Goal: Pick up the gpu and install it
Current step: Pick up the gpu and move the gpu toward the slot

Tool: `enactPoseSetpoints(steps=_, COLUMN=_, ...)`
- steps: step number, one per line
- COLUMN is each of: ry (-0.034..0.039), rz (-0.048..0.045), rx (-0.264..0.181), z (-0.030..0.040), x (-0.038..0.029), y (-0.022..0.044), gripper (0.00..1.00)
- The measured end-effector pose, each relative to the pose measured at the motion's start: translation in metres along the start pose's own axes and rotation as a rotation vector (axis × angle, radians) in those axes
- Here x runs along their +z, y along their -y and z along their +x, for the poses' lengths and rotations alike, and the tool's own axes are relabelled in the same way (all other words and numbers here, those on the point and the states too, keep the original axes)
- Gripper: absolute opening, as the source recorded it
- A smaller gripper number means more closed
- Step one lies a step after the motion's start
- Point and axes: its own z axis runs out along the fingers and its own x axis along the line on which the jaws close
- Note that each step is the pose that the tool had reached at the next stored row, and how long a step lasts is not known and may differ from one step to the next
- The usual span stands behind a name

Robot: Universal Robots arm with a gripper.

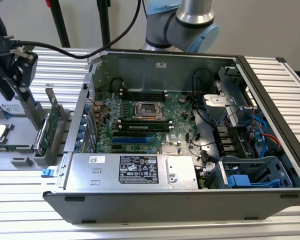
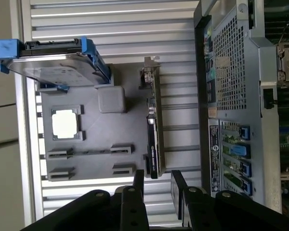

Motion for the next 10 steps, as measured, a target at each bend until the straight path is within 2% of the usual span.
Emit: enactPoseSetpoints(steps=10, ry=0.0000, rz=0.0001, rx=0.000, z=0.0001, x=0.0065, y=0.0003, gripper=1.00)
